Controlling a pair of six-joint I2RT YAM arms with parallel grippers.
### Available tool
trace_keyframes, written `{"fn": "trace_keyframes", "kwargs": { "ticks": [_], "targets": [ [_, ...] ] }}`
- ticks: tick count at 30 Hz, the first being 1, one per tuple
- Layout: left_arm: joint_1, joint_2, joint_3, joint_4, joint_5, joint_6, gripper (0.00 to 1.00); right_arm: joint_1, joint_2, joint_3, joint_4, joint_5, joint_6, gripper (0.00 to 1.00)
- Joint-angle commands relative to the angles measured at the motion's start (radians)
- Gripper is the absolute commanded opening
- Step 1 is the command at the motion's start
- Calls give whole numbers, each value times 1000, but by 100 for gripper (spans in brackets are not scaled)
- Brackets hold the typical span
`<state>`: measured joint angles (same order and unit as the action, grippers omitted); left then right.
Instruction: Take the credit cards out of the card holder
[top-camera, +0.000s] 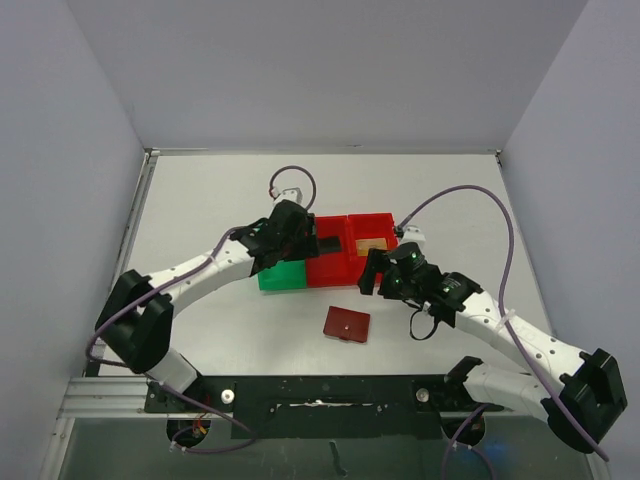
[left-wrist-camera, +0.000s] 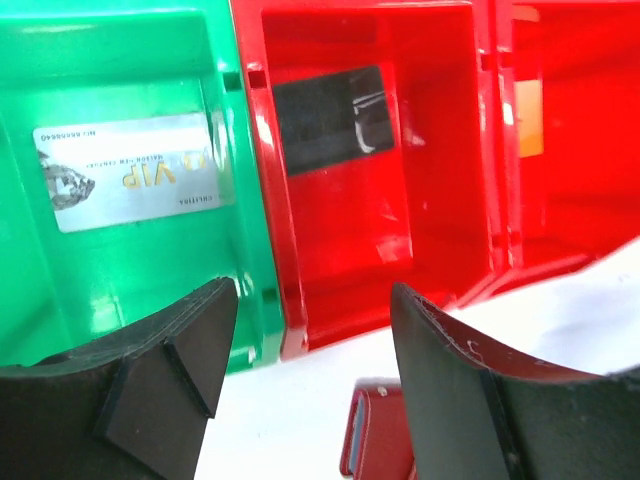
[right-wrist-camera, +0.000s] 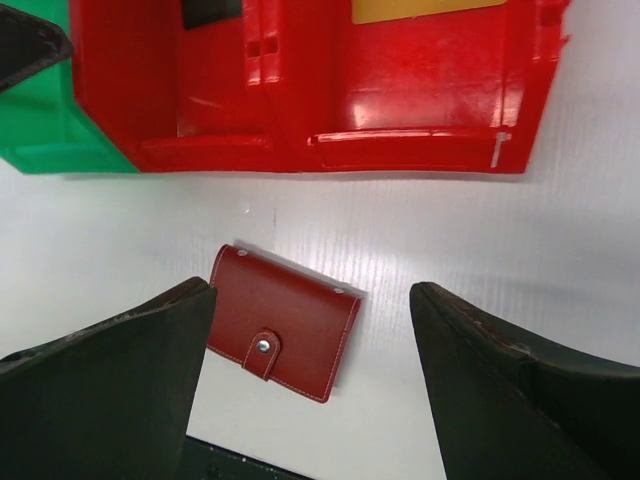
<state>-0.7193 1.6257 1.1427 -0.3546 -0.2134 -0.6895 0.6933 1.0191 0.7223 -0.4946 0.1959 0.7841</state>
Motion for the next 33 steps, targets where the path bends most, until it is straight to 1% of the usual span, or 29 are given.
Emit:
{"fn": "trace_keyframes", "kwargs": {
  "ticks": [1, 8, 11, 14, 21, 25, 29, 30, 33],
  "targets": [
    [-4, -172, -106, 92, 54, -52, 61, -4, 40, -12, 96, -111, -66, 81],
    [-3, -438, -388, 246, 125, -177, 62, 4, 139, -24, 150, -152, -125, 81],
    [-6, -534, -463, 280, 141, -221, 62, 8, 197, -16, 150, -143, -138, 81],
    [-8, -576, -518, 301, 161, -247, 62, 11, 241, -14, 140, -136, -121, 80],
    [-23, -555, -512, 275, 244, -244, 62, 27, 270, -70, 160, -164, -43, 76],
    [-50, -570, -525, 238, 254, -283, 62, 32, 241, -129, 190, -184, 60, 73],
    [-96, -613, -536, 175, 246, -299, 62, 51, 163, -233, 358, -264, 137, 72],
    [-101, -621, -546, 174, 248, -305, 62, 60, 153, -249, 377, -273, 153, 71],
    [-104, -637, -580, 178, 268, -312, 62, 99, 147, -265, 433, -301, 191, 64]
  ]
}}
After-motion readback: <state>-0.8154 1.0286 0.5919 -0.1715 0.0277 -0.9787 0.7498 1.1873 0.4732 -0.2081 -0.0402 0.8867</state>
